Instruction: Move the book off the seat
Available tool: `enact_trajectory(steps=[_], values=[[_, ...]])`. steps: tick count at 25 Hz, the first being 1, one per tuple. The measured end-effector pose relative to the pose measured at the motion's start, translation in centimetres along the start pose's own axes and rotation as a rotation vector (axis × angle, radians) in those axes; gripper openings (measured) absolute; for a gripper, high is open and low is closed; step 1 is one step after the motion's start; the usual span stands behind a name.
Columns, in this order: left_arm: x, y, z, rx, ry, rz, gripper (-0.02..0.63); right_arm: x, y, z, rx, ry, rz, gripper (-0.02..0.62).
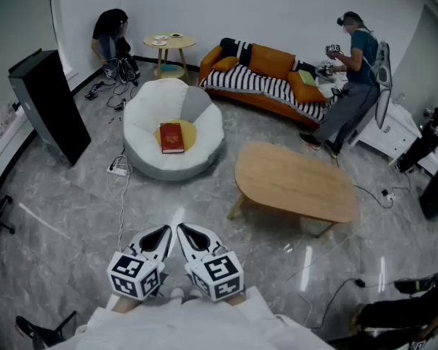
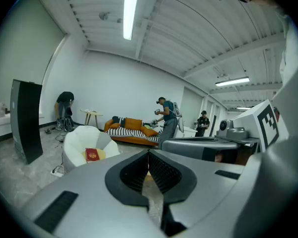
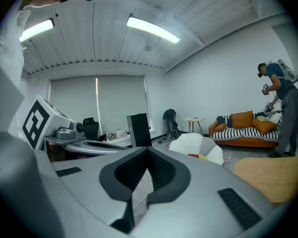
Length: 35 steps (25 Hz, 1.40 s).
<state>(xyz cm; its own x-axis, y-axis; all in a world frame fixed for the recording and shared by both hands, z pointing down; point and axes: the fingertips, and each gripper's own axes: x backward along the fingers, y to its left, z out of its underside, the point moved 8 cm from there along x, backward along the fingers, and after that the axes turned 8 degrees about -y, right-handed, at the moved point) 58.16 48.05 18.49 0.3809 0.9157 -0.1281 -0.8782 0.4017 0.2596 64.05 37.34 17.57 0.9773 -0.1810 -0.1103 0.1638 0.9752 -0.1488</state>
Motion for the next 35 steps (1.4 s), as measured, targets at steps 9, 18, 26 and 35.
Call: enact_trajectory(steps=[9, 18, 26, 35], values=[[-0.2, -0.3, -0.3, 0.063, 0.009, 0.008, 0.006, 0.7, -1.3, 0.3, -0.05, -0.022, 0.047, 0.012], [-1.0, -0.2, -0.8, 0.032, 0.022, 0.008, 0.006, 1.2, -1.5, 0.7, -0.037, -0.004, 0.011, 0.012], [-1.8, -0.5, -0.7, 0.082, 0.019, -0.044, 0.006, 1.9, -3.7, -0.3, -0.048, -0.027, 0.02, 0.012], [-3.4, -1.4, -0.2, 0.124, 0.021, -0.058, 0.006, 2.1, -5.2, -0.3, -0.054, -0.057, -0.023, 0.012]])
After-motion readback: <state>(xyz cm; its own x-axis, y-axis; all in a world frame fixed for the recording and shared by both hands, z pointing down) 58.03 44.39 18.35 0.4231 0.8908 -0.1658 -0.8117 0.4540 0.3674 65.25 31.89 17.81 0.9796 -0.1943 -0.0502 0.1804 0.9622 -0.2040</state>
